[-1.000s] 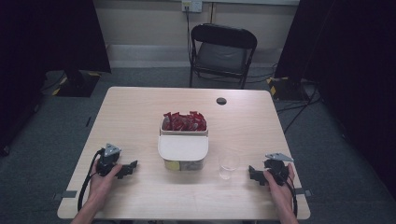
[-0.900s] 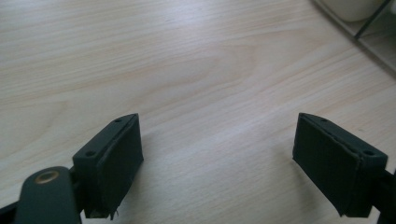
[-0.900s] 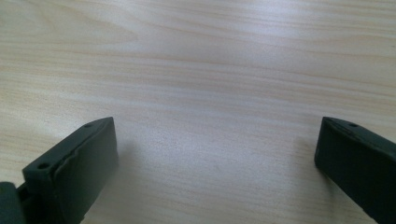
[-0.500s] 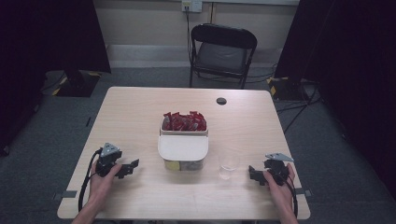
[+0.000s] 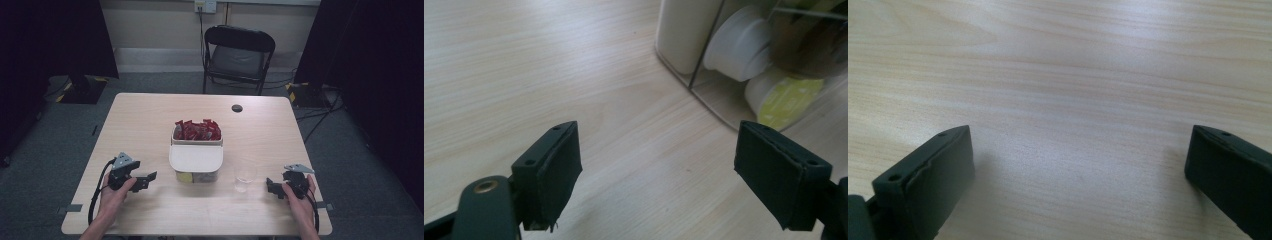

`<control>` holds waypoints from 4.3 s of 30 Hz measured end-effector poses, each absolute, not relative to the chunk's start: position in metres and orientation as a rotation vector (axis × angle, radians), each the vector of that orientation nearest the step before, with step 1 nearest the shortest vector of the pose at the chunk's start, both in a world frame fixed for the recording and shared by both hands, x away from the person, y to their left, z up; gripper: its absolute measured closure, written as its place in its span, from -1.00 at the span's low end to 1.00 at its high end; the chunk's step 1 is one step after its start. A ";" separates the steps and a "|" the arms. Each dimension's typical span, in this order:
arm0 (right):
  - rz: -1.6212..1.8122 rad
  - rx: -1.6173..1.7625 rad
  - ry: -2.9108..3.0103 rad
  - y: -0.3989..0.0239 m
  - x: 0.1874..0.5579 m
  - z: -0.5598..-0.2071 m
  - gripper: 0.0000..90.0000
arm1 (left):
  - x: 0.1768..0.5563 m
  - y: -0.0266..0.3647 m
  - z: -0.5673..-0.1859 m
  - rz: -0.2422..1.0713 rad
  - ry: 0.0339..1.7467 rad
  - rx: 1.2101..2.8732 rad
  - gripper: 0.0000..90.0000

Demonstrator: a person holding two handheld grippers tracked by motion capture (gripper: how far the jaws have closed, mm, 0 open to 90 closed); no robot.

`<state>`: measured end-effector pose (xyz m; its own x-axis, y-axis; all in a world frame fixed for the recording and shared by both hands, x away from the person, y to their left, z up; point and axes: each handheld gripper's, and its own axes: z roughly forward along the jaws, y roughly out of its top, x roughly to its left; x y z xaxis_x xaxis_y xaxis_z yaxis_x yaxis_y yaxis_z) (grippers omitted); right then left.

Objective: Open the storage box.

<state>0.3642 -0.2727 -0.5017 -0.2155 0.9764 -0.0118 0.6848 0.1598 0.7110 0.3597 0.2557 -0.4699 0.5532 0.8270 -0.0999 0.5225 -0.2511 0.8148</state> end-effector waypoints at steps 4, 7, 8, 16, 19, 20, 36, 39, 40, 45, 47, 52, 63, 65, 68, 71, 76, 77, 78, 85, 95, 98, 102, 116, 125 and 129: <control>0.810 1.573 1.967 -0.273 0.364 -0.502 -1.00 | 0.360 0.249 -0.465 0.430 1.069 1.915 -0.59; 0.810 1.573 1.967 -0.273 0.364 -0.502 -1.00 | 0.359 0.245 -0.462 0.434 1.045 1.924 -0.59; 0.809 1.573 1.967 -0.273 0.364 -0.502 -1.00 | 0.359 0.244 -0.462 0.427 1.037 1.927 -0.59; 0.810 1.572 1.967 -0.273 0.364 -0.502 -1.00 | 0.363 0.235 -0.456 0.404 1.026 1.901 -0.59; 0.810 1.572 1.967 -0.273 0.364 -0.502 -1.00 | 0.362 0.229 -0.453 0.392 1.001 1.911 -0.60; 0.810 1.573 1.967 -0.273 0.364 -0.502 -1.00 | 0.362 0.227 -0.453 0.387 0.997 1.912 -0.60; 0.809 1.574 1.965 -0.273 0.364 -0.502 -1.00 | 0.366 0.209 -0.452 0.333 0.950 1.940 -0.60; 0.809 1.570 1.967 -0.273 0.364 -0.502 -1.00 | 0.368 0.205 -0.451 0.333 0.949 1.937 -0.60; 0.811 1.572 1.968 -0.273 0.364 -0.502 -1.00 | 0.370 0.203 -0.450 0.326 0.941 1.941 -0.63; 0.810 1.572 1.968 -0.273 0.364 -0.502 -1.00 | 0.371 0.197 -0.443 0.301 0.900 1.949 -0.64; 0.810 1.572 1.968 -0.273 0.364 -0.502 -1.00 | 0.372 0.196 -0.444 0.285 0.898 1.938 -0.63; 0.811 1.572 1.968 -0.273 0.364 -0.502 -1.00 | 0.371 0.195 -0.443 0.289 0.882 1.925 -0.61; 0.811 1.571 1.969 -0.273 0.364 -0.502 -1.00 | 0.372 0.195 -0.440 0.260 0.879 1.895 -0.61; 0.811 1.569 1.970 -0.273 0.364 -0.502 -1.00 | 0.372 0.196 -0.438 0.268 0.876 1.899 -0.60; 0.811 1.569 1.970 -0.273 0.364 -0.502 -1.00 | 0.373 0.197 -0.435 0.279 0.868 1.901 -0.60; 0.812 1.569 1.970 -0.273 0.364 -0.502 -1.00 | 0.373 0.197 -0.432 0.303 0.862 1.905 -0.62; 0.812 1.569 1.970 -0.273 0.364 -0.502 -1.00 | 0.375 0.197 -0.426 0.308 0.855 1.914 -0.63; 0.812 1.569 1.970 -0.273 0.364 -0.502 -1.00 | 0.376 0.196 -0.425 0.306 0.854 1.906 -0.63; 0.812 1.569 1.970 -0.273 0.364 -0.502 -1.00 | 0.376 0.196 -0.423 0.304 0.852 1.903 -0.63; 0.812 1.569 1.970 -0.273 0.364 -0.502 -1.00 | 0.379 0.200 -0.416 0.310 0.850 1.909 -0.63; 0.812 1.569 1.970 -0.273 0.364 -0.502 -1.00 | 0.389 0.205 -0.414 0.311 0.894 1.885 -0.64; 0.812 1.569 1.970 -0.273 0.364 -0.502 -1.00 | 0.390 0.206 -0.414 0.309 0.897 1.887 -0.64; 0.812 1.569 1.970 -0.273 0.364 -0.502 -1.00 | 0.393 0.207 -0.407 0.314 0.888 1.902 -0.63; 0.812 1.569 1.970 -0.273 0.364 -0.502 -1.00 | 0.408 0.205 -0.401 0.289 0.873 1.888 -0.65; 0.812 1.569 1.970 -0.273 0.364 -0.502 -1.00 | 0.415 0.204 -0.403 0.286 0.883 1.891 -0.65; 0.812 1.569 1.970 -0.273 0.364 -0.502 -1.00 | 0.417 0.202 -0.399 0.305 0.871 1.904 -0.65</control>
